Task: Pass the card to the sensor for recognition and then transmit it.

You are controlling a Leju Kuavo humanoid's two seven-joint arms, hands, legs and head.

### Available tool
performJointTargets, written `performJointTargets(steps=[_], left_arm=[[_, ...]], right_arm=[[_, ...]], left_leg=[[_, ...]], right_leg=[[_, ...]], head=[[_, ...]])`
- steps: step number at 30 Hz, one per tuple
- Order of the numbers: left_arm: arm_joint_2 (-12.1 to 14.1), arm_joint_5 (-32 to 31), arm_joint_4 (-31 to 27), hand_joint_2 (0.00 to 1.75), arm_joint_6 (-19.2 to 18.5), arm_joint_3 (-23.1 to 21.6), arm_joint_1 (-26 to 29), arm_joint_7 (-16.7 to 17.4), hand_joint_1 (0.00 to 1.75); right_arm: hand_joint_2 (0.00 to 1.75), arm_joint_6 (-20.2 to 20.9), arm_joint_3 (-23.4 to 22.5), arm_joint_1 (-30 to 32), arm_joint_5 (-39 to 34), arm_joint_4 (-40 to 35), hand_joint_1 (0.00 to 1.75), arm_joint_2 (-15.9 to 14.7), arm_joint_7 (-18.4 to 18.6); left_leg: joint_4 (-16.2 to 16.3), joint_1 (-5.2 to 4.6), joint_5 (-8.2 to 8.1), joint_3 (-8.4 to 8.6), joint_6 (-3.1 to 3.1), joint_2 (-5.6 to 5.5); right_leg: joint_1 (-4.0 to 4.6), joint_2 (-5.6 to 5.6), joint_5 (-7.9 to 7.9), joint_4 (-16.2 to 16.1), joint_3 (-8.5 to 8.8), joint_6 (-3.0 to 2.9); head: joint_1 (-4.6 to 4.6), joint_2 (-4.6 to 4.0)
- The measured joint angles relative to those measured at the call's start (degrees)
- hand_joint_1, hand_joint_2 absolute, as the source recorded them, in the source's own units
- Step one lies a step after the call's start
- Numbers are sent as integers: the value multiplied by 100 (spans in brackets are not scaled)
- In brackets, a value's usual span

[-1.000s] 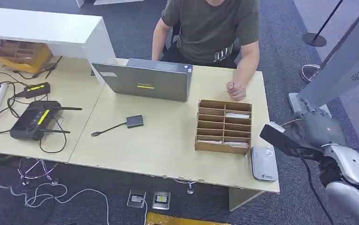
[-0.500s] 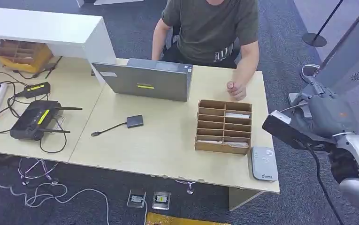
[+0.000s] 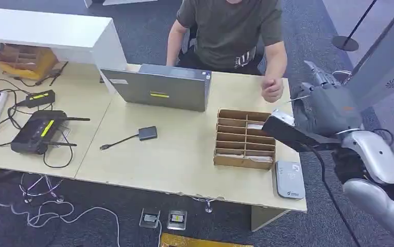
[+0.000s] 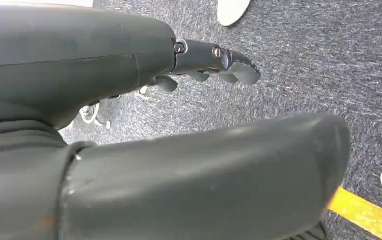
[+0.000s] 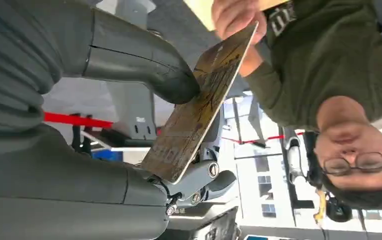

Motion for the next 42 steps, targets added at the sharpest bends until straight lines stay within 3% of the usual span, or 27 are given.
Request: performJointTargets(steps=[7, 13, 22, 23, 24, 33, 34, 42], left_arm=[[-35, -109, 0, 0, -9, -30, -14, -7, 0], [-81, -125, 0, 0, -50, -39, -30, -7, 0], [-129, -133, 0, 0, -48, -127, -26, -7, 0], [-133, -146, 0, 0, -48, -133, -25, -7, 0], [-136, -164, 0, 0, -48, -136, -20, -7, 0], [-144, -225, 0, 0, -39, -173, -14, -7, 0], [-144, -227, 0, 0, -39, -175, -15, -7, 0], [-144, -229, 0, 0, -46, -175, -15, -7, 0]], right_arm=[[175, -644, 277, -420, 432, 1072, 175, 766, 240], [175, -752, 446, -732, 586, 2119, 175, 1481, 249], [175, -704, 572, -869, 704, 3056, 175, 1851, 288], [175, -688, 572, -869, 706, 3121, 7, 1862, 288], [175, -682, 570, -869, 712, 3176, 0, 1871, 288], [175, -800, 463, -811, 409, 3540, 0, 1866, 258], [0, -806, 443, -793, 404, 3560, 0, 1864, 249], [0, -933, 221, -603, 11, 3624, 0, 1807, 94]], left_leg=[[0, 0, 3, -2, -4, 0], [0, 1, 5, -1, -6, -7], [1, 0, 5, -2, -6, -7], [1, 0, 5, -2, -6, -7], [1, 0, 5, -1, -6, -7], [2, 0, 5, 3, -6, -2], [2, 1, 5, 3, -6, -1], [2, 0, 5, 4, -6, 0]], right_leg=[[-1, 2, 0, 2, 0, 0], [1, -3, 0, 3, -2, 0], [0, -3, 0, -2, -2, 0], [0, -4, 0, -2, -2, 0], [0, -4, 0, -2, -2, 0], [1, 2, 0, -3, -5, -1], [1, 2, 0, -3, -5, -1], [1, 4, 0, -3, -5, -1]], head=[[0, 0], [0, 0], [0, 0], [0, 0], [2, 0], [0, 0], [0, 0], [0, 0]])
